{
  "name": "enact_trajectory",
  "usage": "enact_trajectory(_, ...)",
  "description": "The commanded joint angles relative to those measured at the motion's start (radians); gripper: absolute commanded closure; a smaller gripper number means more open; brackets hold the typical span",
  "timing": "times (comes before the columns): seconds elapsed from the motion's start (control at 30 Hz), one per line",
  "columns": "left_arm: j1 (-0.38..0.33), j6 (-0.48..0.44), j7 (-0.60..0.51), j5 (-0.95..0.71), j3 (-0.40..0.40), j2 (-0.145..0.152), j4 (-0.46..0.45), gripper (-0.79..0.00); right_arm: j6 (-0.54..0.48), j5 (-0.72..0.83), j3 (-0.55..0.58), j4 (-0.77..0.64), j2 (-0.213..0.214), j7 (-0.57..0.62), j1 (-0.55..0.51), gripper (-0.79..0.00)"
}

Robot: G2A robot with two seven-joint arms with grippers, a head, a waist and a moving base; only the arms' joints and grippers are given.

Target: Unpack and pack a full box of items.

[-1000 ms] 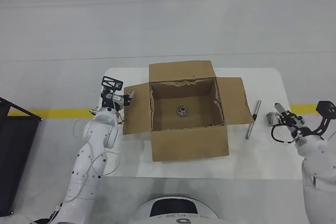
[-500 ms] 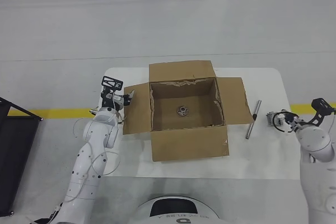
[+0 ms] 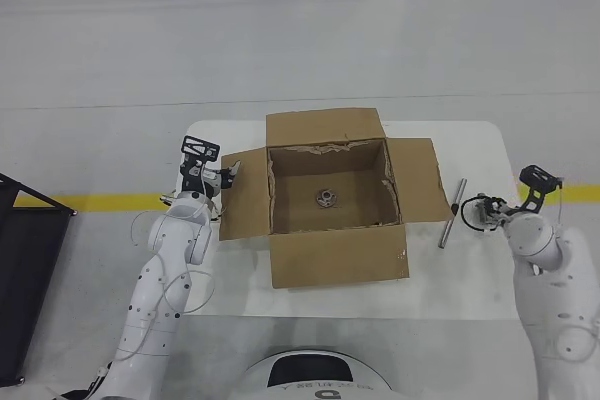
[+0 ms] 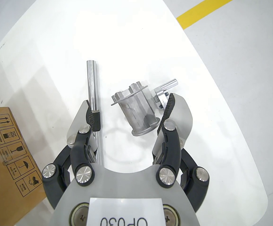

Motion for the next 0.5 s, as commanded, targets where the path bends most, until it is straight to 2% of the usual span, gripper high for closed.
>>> enact_trajectory(0.0,0.0,0.0,0.0,0.0,0.0,0.0,0.0,-0.785,0.01,-0.023,-0.018,0.009,-0.001,0.005,0.012,-0.566)
enact_trajectory(0.17,0.0,0.0,0.0,0.0,0.0,0.0,0.0,-0.785,0.012,-0.065,-0.051,0.031,-0.002,0.032,0.035,-0.551)
enact_trajectory(0.47,0.0,0.0,0.0,0.0,0.0,0.0,0.0,-0.785,0.003,-0.105,-0.08,0.042,-0.003,0.068,0.047,-0.391)
